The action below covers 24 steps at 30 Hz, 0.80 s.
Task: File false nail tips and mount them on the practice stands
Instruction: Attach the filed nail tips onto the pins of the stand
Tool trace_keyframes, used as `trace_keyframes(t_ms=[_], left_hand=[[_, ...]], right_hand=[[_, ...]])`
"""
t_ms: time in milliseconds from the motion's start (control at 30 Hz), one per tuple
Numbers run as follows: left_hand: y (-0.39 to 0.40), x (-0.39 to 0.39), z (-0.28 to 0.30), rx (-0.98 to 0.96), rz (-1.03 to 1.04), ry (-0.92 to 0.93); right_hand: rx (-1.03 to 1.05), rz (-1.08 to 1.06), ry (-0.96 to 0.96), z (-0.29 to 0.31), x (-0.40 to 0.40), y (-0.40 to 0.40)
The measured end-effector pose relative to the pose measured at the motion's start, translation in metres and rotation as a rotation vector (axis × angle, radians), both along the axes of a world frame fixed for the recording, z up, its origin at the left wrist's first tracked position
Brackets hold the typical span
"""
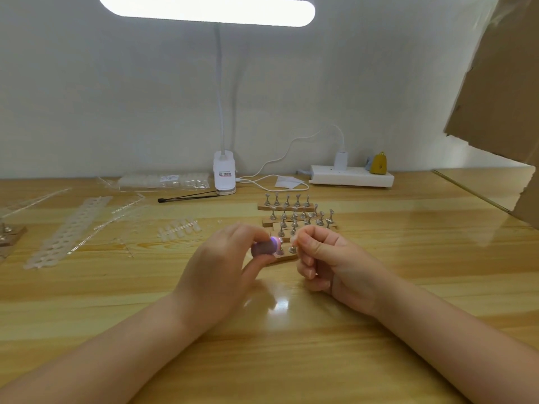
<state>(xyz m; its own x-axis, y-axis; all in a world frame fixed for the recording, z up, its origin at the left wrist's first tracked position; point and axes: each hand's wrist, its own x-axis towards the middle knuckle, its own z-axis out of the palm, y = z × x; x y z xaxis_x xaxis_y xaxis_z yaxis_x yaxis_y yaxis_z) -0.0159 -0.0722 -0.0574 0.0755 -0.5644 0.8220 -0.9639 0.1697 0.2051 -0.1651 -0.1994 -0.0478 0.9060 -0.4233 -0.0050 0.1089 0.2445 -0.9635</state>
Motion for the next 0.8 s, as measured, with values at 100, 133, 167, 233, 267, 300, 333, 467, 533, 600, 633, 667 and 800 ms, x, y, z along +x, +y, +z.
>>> trace_keyframes(t_ms=[100,133,167,233,267,300,333,467,533,600,633,667,800], left_hand=[[-0.001,-0.005,0.005,-0.071,-0.083,0.010],[-0.001,-0.008,0.005,-0.066,-0.115,-0.005],[-0.002,-0.010,0.005,-0.039,-0.122,-0.022],[-0.001,-0.009,0.004,0.049,-0.055,-0.034],[-0.001,-0.007,0.004,0.096,-0.008,-0.029],[0.000,-0.004,0.003,0.140,0.027,-0.018],[0.001,-0.002,0.003,0.182,0.043,-0.003],[0.001,-0.005,0.002,0.309,-0.029,-0.029],[0.002,-0.008,0.002,0.354,-0.018,-0.001],[0.002,-0.009,0.004,0.300,-0.035,0.105],[0.003,-0.009,0.005,0.257,-0.064,0.159],[0.003,-0.008,0.007,0.218,-0.094,0.198],[0.003,-0.012,0.009,0.160,-0.153,0.215]], right_hand=[[-0.029,0.001,0.007,-0.001,0.000,0.001],[-0.044,0.005,0.007,-0.001,0.000,0.001],[-0.056,0.013,0.008,-0.001,0.000,0.001],[-0.036,0.023,0.008,0.000,0.000,0.001],[-0.003,0.022,0.001,0.001,-0.001,0.000],[0.035,0.021,-0.013,0.003,-0.001,-0.001],[0.072,0.017,-0.032,0.004,-0.001,-0.001],[0.066,-0.061,-0.038,0.007,-0.001,-0.005],[-0.012,-0.083,0.007,0.006,-0.002,-0.007],[-0.082,-0.075,0.046,0.004,-0.002,-0.008],[-0.116,-0.062,0.059,0.003,-0.001,-0.007],[-0.152,-0.042,0.068,0.002,-0.001,-0.006],[-0.278,0.034,0.101,0.002,-0.001,-0.002]])
